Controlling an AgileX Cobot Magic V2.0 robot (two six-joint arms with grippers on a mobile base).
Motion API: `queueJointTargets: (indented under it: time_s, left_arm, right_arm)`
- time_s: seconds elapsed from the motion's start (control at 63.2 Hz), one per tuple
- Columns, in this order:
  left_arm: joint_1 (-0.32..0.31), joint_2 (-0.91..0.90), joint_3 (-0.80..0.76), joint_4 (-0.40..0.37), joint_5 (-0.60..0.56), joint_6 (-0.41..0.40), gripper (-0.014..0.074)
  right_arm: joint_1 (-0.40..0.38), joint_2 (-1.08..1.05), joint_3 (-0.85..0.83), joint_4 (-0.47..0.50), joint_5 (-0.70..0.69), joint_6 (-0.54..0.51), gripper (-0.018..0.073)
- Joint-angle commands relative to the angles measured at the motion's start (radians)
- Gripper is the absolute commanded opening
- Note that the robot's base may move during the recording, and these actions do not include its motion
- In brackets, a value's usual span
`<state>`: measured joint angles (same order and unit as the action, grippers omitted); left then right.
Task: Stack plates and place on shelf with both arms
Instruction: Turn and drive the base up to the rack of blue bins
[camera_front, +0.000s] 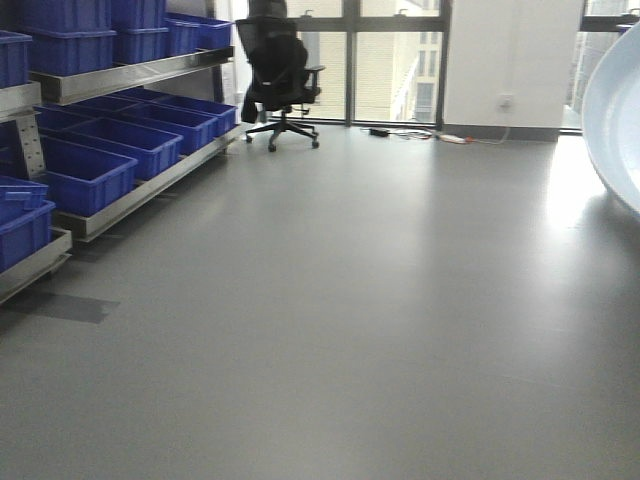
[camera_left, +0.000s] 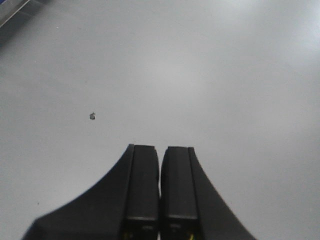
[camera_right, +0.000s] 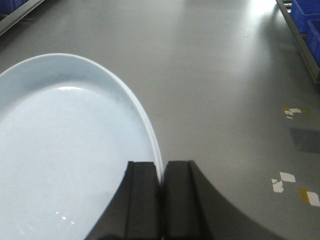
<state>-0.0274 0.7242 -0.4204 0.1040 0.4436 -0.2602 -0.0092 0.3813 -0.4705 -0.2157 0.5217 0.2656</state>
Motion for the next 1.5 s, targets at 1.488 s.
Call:
queueJointTargets:
  time_s: [1.488]
  left_arm:
    - [-0.003, -0.002, -0.028, -0.003, -0.072, -0.007, 0.0095]
  right_arm:
    - [-0.004, 0.003, -0.030, -0.012, -0.100, -0.003, 0.0028]
